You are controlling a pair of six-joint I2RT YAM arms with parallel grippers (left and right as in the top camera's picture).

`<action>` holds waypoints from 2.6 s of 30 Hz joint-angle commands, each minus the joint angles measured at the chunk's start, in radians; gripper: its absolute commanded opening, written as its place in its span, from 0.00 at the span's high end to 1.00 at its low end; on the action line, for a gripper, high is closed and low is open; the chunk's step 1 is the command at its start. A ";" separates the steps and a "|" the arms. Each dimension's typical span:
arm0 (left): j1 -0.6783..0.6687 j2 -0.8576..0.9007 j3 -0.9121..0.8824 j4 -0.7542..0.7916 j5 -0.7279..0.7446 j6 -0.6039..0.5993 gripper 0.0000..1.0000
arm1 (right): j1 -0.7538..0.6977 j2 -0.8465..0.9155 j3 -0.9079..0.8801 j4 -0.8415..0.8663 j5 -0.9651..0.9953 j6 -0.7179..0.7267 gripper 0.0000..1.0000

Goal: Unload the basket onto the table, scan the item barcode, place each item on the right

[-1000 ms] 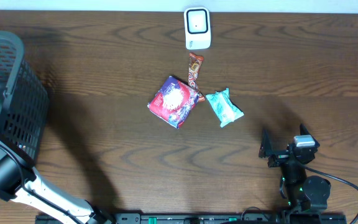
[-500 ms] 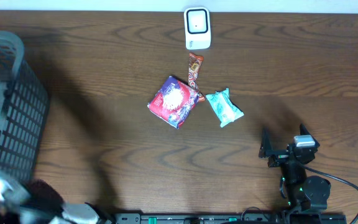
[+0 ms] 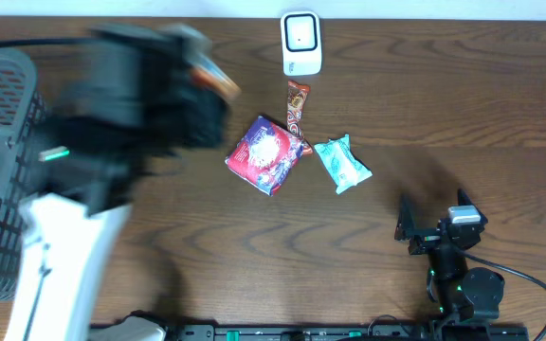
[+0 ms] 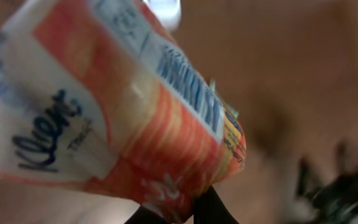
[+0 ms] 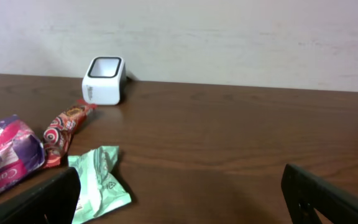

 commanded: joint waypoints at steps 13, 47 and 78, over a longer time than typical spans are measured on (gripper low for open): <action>-0.357 0.561 -0.145 0.285 -0.212 -0.014 0.85 | 0.006 -0.005 -0.001 -0.004 0.001 -0.007 0.01; -0.006 0.196 -0.021 -0.380 -0.213 -0.108 0.02 | 0.007 -0.005 -0.001 0.248 -0.621 0.919 0.01; -0.006 0.196 -0.021 -0.380 -0.213 -0.108 0.02 | 0.080 1.720 1.350 -0.901 -0.436 0.119 0.20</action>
